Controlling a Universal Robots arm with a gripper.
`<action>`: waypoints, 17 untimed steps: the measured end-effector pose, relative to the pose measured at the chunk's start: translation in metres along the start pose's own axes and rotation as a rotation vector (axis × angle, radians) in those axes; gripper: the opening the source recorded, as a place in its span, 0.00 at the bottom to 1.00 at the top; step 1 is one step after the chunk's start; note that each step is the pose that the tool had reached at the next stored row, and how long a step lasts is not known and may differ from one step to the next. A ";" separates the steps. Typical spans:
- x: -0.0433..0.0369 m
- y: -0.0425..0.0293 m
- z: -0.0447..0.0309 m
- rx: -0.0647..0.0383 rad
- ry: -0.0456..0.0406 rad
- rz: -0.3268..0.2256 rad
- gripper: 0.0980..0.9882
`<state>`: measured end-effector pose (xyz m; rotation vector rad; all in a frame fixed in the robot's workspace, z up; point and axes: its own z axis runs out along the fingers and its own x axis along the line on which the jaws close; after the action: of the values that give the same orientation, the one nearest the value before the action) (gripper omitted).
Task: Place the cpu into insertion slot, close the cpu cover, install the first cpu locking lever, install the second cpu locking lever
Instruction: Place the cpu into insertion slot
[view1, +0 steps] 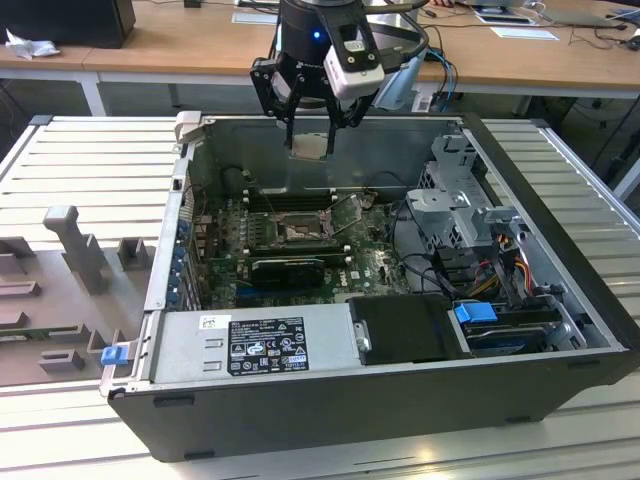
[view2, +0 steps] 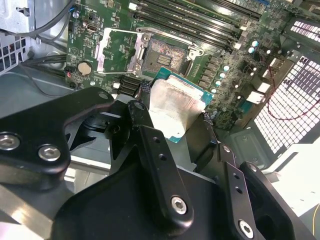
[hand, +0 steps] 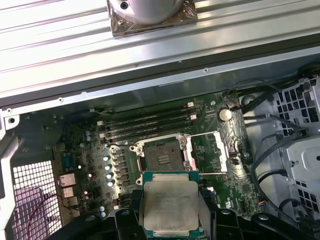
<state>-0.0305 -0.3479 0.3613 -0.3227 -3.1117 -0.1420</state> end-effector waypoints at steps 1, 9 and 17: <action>0.0000 0.0000 0.0000 0.000 0.0000 0.001 0.48; 0.0000 0.0000 0.0001 0.000 -0.0008 0.010 0.48; 0.0000 0.0000 0.0002 0.000 -0.0018 0.020 0.48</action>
<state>-0.0305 -0.3479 0.3611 -0.3537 -3.1092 -0.1423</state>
